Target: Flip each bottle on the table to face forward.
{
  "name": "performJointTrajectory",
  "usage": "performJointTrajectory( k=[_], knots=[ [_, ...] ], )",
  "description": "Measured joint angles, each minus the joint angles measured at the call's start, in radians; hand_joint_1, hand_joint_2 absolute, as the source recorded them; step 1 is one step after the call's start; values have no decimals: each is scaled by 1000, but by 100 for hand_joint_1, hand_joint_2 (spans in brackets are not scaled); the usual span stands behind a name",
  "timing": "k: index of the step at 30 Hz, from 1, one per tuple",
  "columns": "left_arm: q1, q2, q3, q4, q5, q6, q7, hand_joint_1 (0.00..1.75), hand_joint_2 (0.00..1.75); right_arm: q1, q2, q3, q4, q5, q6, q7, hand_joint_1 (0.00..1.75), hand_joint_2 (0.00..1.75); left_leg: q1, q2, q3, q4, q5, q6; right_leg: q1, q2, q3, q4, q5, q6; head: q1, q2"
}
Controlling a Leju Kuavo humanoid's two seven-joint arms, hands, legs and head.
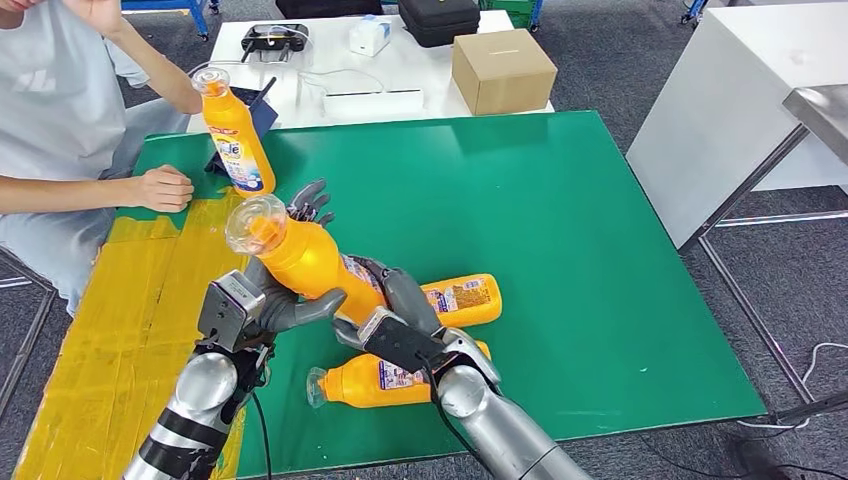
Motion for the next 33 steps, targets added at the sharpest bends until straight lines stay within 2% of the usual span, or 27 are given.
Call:
performJointTrajectory(
  k=[16,20,33],
  knots=[
    [-2,-6,0,9,0,0,-1,3,175,-6,-2,12,0,0,-4,5,171,175,0,0,0,0,0,0,0,0,0,0,0,0,0,0],
    [-2,-6,0,9,2,0,-3,175,175,-7,-2,13,0,-1,-7,5,173,175,0,0,0,0,0,0,0,0,0,0,0,0,0,0],
    [0,-19,0,13,43,27,-20,175,175,-8,-3,22,6,-13,-38,-3,175,175,0,0,0,0,0,0,0,0,0,0,0,0,0,0]
  ],
)
